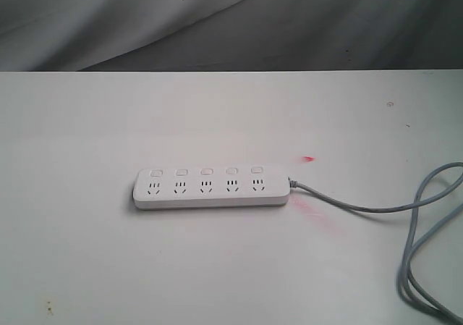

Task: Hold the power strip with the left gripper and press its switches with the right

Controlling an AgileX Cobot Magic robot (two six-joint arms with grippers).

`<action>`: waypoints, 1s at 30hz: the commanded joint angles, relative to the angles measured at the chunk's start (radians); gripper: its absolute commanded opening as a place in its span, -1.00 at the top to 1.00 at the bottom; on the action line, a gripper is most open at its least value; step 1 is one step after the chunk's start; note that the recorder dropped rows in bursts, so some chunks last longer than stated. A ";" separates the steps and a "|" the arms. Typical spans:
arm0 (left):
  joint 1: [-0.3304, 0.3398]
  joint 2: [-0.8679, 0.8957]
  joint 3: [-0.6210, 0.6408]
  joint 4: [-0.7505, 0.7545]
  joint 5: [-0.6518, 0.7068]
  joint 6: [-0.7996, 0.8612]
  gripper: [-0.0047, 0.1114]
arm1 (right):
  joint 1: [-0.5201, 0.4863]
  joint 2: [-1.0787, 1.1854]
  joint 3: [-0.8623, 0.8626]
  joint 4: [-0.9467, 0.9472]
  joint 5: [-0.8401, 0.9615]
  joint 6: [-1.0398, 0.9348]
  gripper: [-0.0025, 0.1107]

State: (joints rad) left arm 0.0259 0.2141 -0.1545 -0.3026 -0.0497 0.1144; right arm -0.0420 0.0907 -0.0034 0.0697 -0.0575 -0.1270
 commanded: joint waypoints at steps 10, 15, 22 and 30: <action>-0.007 -0.004 0.154 0.133 0.005 -0.138 0.92 | -0.008 -0.004 0.003 0.001 0.000 0.001 0.96; -0.007 -0.004 0.154 0.133 0.179 -0.138 0.92 | -0.008 -0.004 0.003 0.001 0.000 0.001 0.96; -0.007 -0.004 0.154 0.133 0.230 -0.138 0.92 | -0.008 -0.004 0.003 0.001 0.000 0.001 0.96; -0.007 -0.004 0.154 0.133 0.230 -0.138 0.92 | -0.008 -0.004 0.003 0.006 0.000 0.001 0.96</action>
State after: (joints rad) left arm 0.0237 0.2141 -0.0049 -0.1742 0.1841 -0.0130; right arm -0.0420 0.0907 -0.0034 0.0713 -0.0575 -0.1270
